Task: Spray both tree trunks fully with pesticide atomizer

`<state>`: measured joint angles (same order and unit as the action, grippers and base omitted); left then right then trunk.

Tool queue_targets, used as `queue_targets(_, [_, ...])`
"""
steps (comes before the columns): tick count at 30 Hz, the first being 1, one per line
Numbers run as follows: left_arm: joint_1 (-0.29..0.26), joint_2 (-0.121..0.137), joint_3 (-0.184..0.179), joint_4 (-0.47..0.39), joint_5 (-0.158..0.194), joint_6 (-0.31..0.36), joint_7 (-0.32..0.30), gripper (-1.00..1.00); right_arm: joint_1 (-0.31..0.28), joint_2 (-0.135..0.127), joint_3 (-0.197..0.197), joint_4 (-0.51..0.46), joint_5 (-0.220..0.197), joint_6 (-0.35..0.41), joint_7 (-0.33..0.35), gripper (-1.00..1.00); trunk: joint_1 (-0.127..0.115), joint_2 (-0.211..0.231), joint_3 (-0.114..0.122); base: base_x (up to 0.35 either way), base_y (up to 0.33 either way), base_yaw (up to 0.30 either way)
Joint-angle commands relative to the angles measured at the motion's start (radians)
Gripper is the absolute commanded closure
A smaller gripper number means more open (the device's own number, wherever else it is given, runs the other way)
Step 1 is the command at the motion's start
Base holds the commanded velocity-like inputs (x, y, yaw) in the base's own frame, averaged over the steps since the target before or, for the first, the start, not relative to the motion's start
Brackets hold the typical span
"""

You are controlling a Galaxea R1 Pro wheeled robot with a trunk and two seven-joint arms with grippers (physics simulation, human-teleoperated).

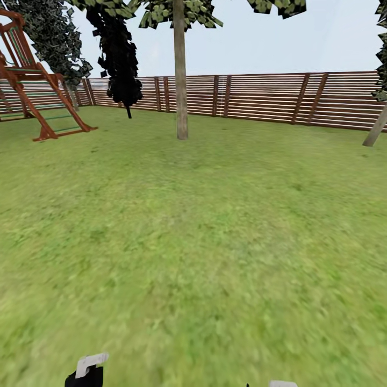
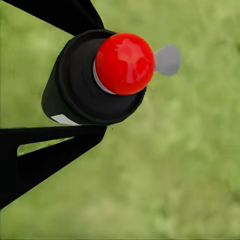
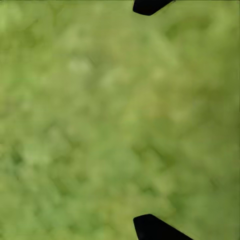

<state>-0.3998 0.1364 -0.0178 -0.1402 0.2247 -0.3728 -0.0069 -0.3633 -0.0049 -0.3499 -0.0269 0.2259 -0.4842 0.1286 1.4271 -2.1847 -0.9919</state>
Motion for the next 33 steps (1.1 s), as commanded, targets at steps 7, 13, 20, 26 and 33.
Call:
queue_targets(7, [-0.001,0.001,-0.002,0.0,0.007,-0.003,-0.001,1.0,0.0,-0.001,-0.008,0.001,0.006,-0.003,0.005,-1.0,0.0,0.0,-0.001,0.339,0.0,0.0])
queue_targets(13, [-0.001,0.002,-0.002,-0.001,0.007,-0.004,-0.001,1.0,0.0,-0.001,-0.009,0.001,0.006,-0.003,0.005,-1.0,0.0,0.0,-0.001,0.339,0.0,0.0])
queue_targets(20, [-0.001,0.002,-0.002,-0.001,0.007,-0.004,-0.001,1.0,0.0,0.0,-0.009,0.001,0.006,-0.003,0.005,-1.0,0.0,0.0,-0.001,0.339,0.0,0.0])
queue_targets(26, [-0.001,0.0,-0.002,-0.001,0.006,-0.004,-0.001,1.0,0.0,0.0,-0.009,0.001,0.006,-0.003,0.005,-1.0,0.0,0.0,-0.001,0.339,0.0,0.0])
queue_targets(33, [-0.001,0.0,-0.002,-0.001,0.006,-0.004,-0.001,1.0,0.0,0.0,-0.008,0.001,0.006,-0.003,0.005,-1.0,0.0,0.0,-0.001,0.339,0.0,0.0])
